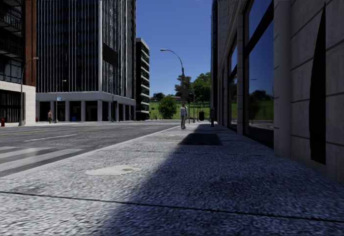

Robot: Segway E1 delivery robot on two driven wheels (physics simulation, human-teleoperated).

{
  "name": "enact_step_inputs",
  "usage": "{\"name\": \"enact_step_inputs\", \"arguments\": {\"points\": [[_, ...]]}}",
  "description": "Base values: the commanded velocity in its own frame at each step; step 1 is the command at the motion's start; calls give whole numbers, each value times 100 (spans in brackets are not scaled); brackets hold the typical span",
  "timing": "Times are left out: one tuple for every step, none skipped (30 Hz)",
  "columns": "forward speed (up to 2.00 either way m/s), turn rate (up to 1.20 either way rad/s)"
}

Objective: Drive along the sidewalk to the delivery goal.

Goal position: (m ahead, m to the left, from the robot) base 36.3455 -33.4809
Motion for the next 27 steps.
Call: {"name": "enact_step_inputs", "arguments": {"points": [[200,-51],[200,-52],[200,-52],[200,-52],[200,-52],[200,-52],[200,-52],[200,-52],[200,-52],[200,-52],[200,-35],[200,-35],[200,-18],[200,-9],[200,-5],[200,-5],[200,0],[200,0],[200,0],[200,0],[200,0],[200,0],[200,0],[200,0],[200,0],[200,0],[200,0]]}}
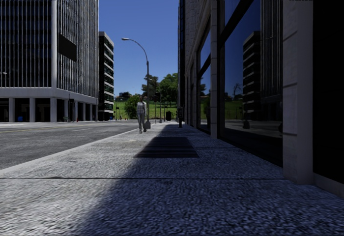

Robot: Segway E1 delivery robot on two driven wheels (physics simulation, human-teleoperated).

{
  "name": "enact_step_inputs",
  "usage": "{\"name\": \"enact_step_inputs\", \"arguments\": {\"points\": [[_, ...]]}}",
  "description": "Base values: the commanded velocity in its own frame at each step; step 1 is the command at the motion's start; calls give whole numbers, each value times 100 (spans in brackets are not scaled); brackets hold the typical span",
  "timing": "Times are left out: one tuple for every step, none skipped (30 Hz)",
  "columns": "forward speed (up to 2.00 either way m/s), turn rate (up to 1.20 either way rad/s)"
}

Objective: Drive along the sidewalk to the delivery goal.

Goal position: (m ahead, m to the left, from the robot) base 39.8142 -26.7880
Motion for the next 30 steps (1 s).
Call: {"name": "enact_step_inputs", "arguments": {"points": [[200,0],[200,0],[200,0],[200,0],[200,0],[200,0],[200,-16],[200,-16],[200,-24],[200,-26],[200,-27],[200,-27],[200,-22],[200,-11],[200,-11],[200,-6],[200,0],[200,0],[200,0],[200,0],[200,0],[200,0],[200,0],[200,0],[200,0],[200,0],[200,0],[200,0],[200,0],[200,0]]}}
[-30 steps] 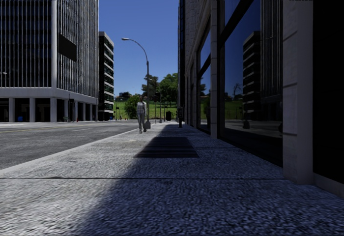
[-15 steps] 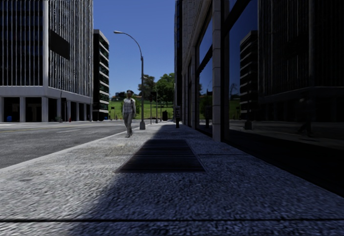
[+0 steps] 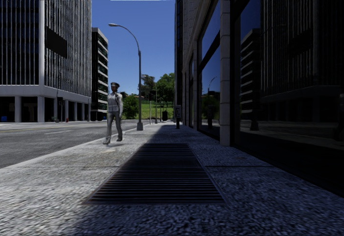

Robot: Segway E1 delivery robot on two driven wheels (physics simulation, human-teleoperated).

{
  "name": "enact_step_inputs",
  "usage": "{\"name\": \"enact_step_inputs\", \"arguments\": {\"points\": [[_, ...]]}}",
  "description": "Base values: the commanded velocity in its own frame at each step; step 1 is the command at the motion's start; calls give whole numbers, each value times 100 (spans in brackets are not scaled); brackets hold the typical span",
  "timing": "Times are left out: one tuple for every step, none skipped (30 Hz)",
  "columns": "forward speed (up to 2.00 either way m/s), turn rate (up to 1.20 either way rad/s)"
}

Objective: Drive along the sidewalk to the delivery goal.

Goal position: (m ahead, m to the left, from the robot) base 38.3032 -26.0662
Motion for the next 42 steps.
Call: {"name": "enact_step_inputs", "arguments": {"points": [[200,0],[200,0],[200,0],[200,0],[200,0],[200,0],[200,0],[200,0],[200,0],[200,0],[200,0],[200,0],[200,0],[200,0],[200,0],[200,0],[200,0],[200,0],[200,0],[200,0],[200,0],[200,0],[200,0],[200,0],[200,0],[200,0],[200,0],[200,0],[200,0],[200,0],[200,0],[200,0],[200,0],[200,1],[200,8],[200,8],[200,15],[200,20],[200,25],[200,27],[200,27],[200,27]]}}
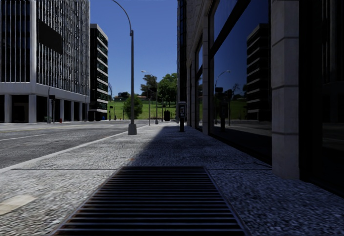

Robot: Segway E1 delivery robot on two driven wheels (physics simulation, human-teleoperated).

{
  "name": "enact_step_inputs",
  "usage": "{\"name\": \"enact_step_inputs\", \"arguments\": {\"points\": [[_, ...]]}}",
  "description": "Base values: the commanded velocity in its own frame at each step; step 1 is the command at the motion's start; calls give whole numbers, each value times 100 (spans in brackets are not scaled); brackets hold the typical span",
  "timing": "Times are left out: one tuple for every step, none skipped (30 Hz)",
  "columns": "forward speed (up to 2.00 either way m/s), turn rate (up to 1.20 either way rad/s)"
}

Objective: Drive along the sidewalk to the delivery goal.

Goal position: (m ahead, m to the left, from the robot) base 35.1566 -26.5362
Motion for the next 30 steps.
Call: {"name": "enact_step_inputs", "arguments": {"points": [[200,28],[200,28],[200,28],[200,28],[200,28],[200,28],[200,28],[200,28],[200,28],[200,28],[200,28],[200,28],[200,28],[200,28],[200,28],[200,28],[200,28],[200,28],[200,28],[200,15],[200,15],[200,0],[200,0],[200,0],[200,0],[200,0],[200,0],[200,0],[200,0],[200,0]]}}
